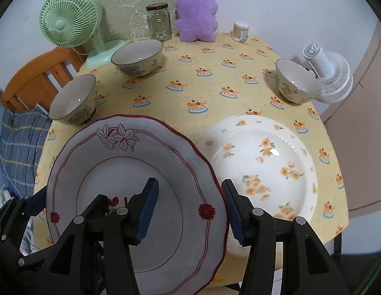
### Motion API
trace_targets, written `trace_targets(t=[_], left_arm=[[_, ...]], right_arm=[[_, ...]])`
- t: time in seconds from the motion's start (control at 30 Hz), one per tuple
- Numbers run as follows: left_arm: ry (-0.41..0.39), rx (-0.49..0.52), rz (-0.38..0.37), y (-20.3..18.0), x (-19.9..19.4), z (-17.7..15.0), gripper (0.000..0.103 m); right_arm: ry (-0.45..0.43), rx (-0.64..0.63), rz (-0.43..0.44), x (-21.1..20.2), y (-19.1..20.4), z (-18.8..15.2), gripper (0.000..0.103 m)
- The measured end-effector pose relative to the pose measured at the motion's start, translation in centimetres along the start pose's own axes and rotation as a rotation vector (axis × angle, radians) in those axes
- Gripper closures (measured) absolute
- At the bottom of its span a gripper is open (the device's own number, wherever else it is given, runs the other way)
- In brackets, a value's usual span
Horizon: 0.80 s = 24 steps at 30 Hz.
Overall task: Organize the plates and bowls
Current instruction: 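Lift the red-print plate with both grippers and carry it over the plate stack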
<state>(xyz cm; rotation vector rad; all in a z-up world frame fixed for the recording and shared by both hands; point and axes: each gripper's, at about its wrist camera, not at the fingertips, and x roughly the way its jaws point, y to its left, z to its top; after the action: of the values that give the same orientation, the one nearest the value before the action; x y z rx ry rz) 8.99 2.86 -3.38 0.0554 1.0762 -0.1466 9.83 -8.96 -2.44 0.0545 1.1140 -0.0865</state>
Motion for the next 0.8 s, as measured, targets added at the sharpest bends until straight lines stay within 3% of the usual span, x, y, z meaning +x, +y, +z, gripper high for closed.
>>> trace_targets(t=[0.43, 0.8], left_arm=[[-0.005, -0.049, 0.011, -7.2, 0.4, 1.2, 0.033], [0.036, -0.043, -0.008, -12.1, 2.9, 2.0, 0.033]], right_arm=[[-0.001, -0.049, 0.007, 0.1, -7.4, 1.5, 0.046], [0.037, -0.040, -0.011, 2.2, -12.6, 2.1, 0.046]])
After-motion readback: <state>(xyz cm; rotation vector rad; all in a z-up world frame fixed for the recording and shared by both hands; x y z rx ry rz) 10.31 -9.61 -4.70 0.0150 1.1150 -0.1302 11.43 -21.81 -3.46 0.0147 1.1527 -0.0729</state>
